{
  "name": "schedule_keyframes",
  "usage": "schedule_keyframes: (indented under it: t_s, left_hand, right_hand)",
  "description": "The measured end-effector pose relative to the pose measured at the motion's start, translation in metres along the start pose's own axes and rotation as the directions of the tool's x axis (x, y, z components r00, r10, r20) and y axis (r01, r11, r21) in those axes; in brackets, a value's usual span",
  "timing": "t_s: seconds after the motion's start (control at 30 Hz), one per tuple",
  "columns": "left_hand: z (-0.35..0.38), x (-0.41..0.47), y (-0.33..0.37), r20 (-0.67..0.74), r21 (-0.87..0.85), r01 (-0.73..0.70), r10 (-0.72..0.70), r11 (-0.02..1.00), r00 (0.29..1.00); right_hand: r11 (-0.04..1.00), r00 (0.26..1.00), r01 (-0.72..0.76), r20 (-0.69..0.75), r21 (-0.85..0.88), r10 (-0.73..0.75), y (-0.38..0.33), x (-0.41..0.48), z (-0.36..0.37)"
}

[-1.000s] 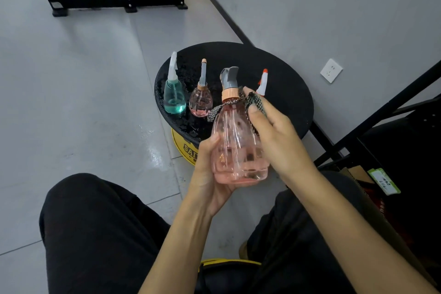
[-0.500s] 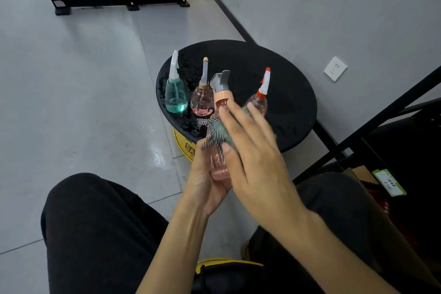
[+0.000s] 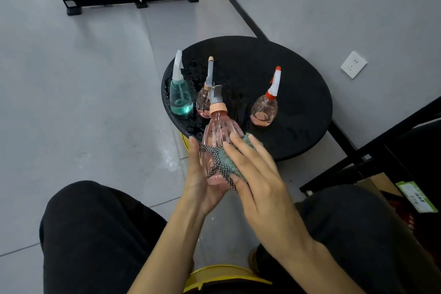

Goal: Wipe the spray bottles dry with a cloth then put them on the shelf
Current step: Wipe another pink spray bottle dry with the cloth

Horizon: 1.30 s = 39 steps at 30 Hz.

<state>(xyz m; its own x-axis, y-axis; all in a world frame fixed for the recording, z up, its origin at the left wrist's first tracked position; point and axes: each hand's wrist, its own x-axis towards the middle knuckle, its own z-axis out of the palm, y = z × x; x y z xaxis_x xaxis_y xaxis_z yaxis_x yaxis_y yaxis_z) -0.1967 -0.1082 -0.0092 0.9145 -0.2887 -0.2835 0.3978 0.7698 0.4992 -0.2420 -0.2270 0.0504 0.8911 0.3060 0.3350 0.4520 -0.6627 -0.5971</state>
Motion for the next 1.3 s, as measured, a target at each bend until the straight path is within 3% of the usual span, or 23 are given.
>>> schedule_keyframes:
  t_s: [0.2,0.3,0.63,0.87,1.03,1.3]
  left_hand:
    - [-0.022,0.054,0.006,0.02,0.275,0.032,-0.039,0.961,0.999]
    - [-0.028,0.079,0.008,0.026,0.315,0.041,-0.052,0.948,0.998]
    - [-0.055,0.161,0.011,0.016,0.422,0.123,-0.143,0.898,0.99]
    - [-0.074,0.204,0.01,-0.026,0.587,0.138,-0.152,0.798,0.988]
    - [-0.082,0.229,0.011,-0.043,0.666,0.074,-0.061,0.742,0.997]
    - [-0.069,0.261,0.028,0.084,0.817,-0.069,0.0,0.572,0.996]
  right_hand:
    - [0.949,0.985,-0.161,-0.022,0.271,0.173,0.044,0.023,-0.012]
    - [0.917,0.965,-0.24,-0.022,0.319,0.26,0.071,0.041,-0.014]
    - [0.895,0.935,-0.347,0.025,0.28,0.355,0.149,0.079,-0.015]
    - [0.869,0.904,-0.381,-0.071,0.316,0.422,0.185,0.087,-0.011]
    - [0.84,0.871,-0.449,-0.059,0.305,0.488,0.203,0.082,-0.005]
    - [0.828,0.868,-0.455,-0.045,0.328,0.495,0.212,0.082,-0.001]
